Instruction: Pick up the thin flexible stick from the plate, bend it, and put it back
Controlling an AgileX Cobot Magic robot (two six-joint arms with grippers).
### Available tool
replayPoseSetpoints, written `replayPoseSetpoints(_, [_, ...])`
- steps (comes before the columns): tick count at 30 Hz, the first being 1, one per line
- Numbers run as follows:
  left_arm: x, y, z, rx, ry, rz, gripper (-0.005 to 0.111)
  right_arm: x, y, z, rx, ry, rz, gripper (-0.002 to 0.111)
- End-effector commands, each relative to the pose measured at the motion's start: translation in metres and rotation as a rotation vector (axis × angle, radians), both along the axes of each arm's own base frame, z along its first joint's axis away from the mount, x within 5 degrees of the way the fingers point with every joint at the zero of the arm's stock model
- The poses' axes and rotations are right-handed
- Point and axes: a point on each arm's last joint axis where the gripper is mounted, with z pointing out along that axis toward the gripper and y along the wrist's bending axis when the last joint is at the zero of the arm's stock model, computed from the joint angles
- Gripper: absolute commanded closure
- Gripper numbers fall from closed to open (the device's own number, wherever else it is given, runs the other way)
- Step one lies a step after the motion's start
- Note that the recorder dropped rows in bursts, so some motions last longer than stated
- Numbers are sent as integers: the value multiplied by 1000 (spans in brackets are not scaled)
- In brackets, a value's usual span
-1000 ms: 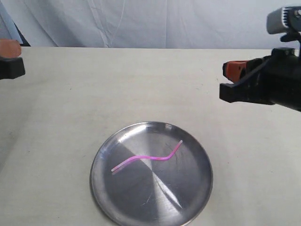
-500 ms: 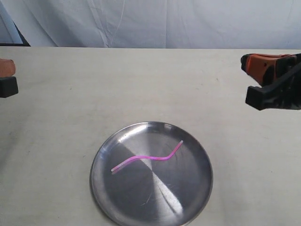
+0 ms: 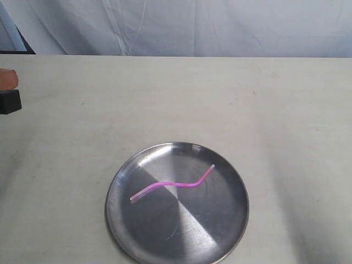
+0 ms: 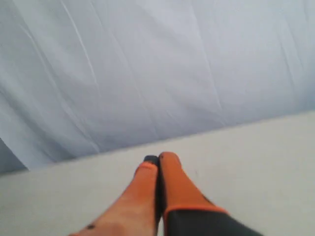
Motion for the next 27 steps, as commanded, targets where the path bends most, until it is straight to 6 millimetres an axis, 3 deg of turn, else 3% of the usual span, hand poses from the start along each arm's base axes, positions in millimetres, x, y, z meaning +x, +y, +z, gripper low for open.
replayPoseSetpoints(1, [-1,0,1,-7,-10,0,107,-2,4,-26,-167,175,62,106])
replayPoseSetpoints(9, [-1,0,1,-7,-10,0,107,-10,-1,-63,-124,162,-45,106])
replayPoseSetpoints(27, [-1,0,2,-9,-20,0,107,-16,-4,-102,-190,196,-104,106])
